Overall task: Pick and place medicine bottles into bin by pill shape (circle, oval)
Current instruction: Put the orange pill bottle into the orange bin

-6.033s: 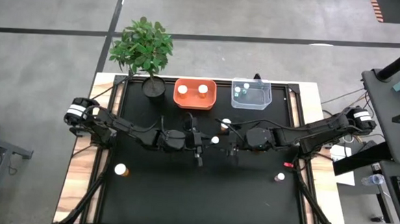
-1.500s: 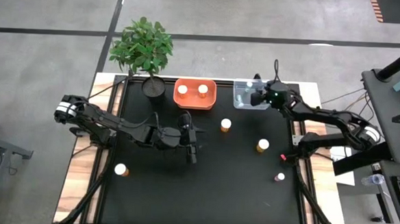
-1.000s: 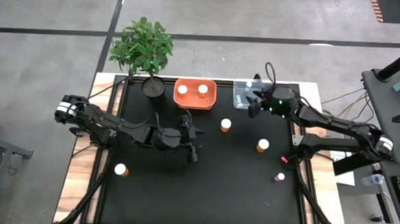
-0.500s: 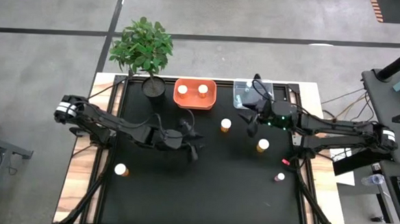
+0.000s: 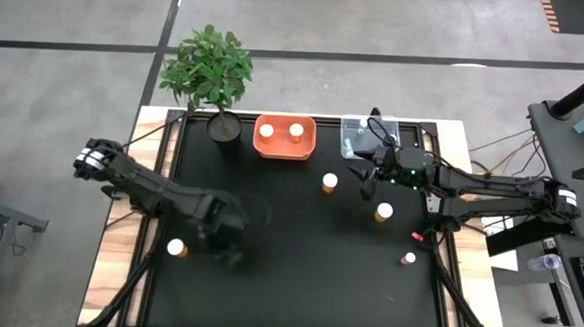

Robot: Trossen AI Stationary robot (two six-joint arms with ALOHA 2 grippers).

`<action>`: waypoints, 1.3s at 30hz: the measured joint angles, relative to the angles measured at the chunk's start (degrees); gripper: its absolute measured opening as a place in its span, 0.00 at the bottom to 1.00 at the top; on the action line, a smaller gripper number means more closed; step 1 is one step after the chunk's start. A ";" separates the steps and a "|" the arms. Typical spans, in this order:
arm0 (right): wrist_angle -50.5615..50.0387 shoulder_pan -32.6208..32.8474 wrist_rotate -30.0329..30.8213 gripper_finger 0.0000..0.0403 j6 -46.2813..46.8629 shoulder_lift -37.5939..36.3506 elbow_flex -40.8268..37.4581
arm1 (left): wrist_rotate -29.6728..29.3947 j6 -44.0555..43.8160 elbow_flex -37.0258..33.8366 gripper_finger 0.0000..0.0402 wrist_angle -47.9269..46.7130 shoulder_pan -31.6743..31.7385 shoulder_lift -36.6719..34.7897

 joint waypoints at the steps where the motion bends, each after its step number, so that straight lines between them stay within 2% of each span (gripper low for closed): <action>1: 0.02 0.00 0.00 0.53 0.00 0.00 0.00 | 0.23 -1.51 -0.06 0.50 -2.87 -1.63 -0.70; 5: 0.00 0.00 0.00 0.53 -0.26 0.00 -0.11 | -0.16 -8.17 -0.19 0.50 -8.17 -7.53 -3.65; 10: 0.00 0.00 0.01 0.53 -0.26 0.00 -0.15 | -9.92 -18.05 -0.31 0.50 -9.15 -12.83 -8.14; 15: 0.00 0.00 0.01 0.53 -0.14 0.00 -0.20 | -13.29 -25.72 -1.73 0.50 -10.90 -15.70 -11.53; 27: 0.01 0.11 0.00 0.53 0.80 0.00 -0.20 | -13.27 -33.08 -8.64 0.50 -10.99 -19.78 -14.47; 39: 0.04 0.11 0.00 0.53 0.79 0.00 -0.22 | -11.34 -33.07 -8.89 0.51 -13.33 -20.62 -14.67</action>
